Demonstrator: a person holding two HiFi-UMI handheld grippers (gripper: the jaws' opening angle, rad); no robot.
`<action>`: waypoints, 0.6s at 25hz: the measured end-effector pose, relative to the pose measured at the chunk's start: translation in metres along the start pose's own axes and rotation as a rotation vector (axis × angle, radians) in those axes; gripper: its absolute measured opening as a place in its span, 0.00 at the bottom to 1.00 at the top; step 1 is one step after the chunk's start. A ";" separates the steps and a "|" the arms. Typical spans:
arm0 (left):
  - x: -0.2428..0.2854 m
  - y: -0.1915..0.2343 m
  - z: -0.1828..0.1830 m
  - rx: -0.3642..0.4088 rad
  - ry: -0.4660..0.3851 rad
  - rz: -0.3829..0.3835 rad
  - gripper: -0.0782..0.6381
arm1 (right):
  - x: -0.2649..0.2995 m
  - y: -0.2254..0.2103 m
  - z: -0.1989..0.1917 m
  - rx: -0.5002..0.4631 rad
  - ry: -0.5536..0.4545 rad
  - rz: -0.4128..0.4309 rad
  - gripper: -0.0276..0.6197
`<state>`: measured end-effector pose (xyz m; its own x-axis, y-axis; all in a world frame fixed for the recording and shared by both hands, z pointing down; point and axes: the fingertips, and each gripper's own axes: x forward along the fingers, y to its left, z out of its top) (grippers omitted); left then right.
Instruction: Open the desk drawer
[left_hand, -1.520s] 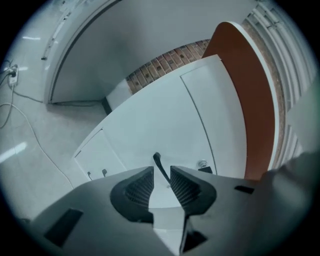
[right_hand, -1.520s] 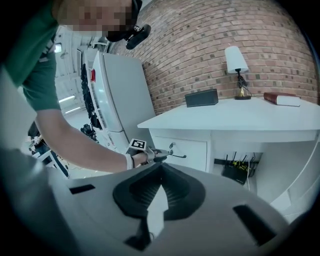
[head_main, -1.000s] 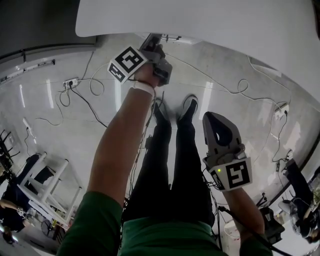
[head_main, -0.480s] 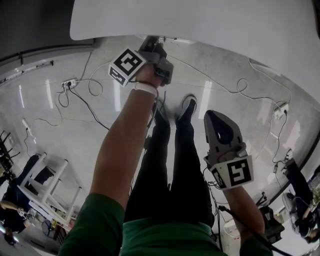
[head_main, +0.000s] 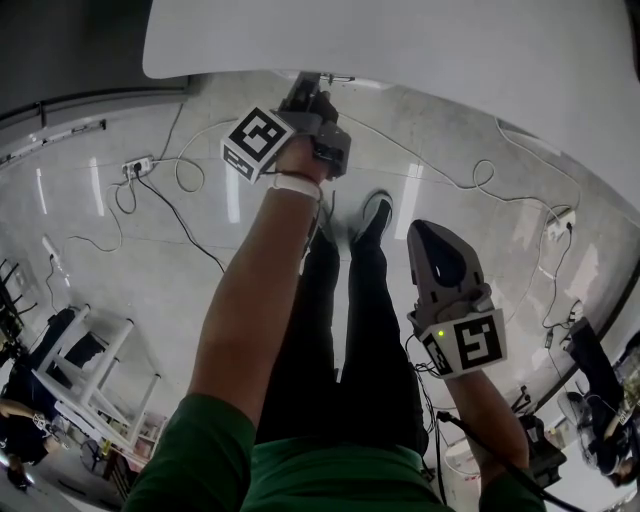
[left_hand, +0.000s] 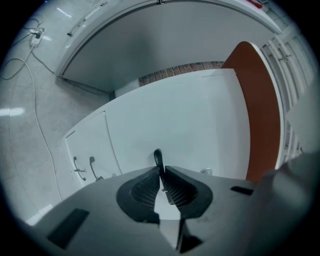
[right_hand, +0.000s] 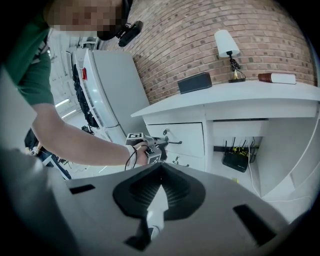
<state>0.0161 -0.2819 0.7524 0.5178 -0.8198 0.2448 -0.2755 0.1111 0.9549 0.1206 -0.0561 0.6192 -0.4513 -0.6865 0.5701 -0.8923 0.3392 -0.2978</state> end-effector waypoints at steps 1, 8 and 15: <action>-0.003 0.000 -0.001 -0.006 -0.003 -0.002 0.15 | 0.000 0.001 0.000 -0.001 -0.001 0.001 0.04; -0.031 0.004 -0.013 -0.053 -0.020 -0.009 0.15 | -0.001 0.010 -0.004 -0.007 0.002 0.012 0.04; -0.064 0.011 -0.026 -0.099 -0.042 0.002 0.15 | 0.000 0.024 -0.002 -0.035 0.000 0.035 0.04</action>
<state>0.0006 -0.2137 0.7514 0.4820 -0.8423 0.2412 -0.1936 0.1661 0.9669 0.0990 -0.0465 0.6137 -0.4823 -0.6740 0.5595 -0.8758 0.3852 -0.2909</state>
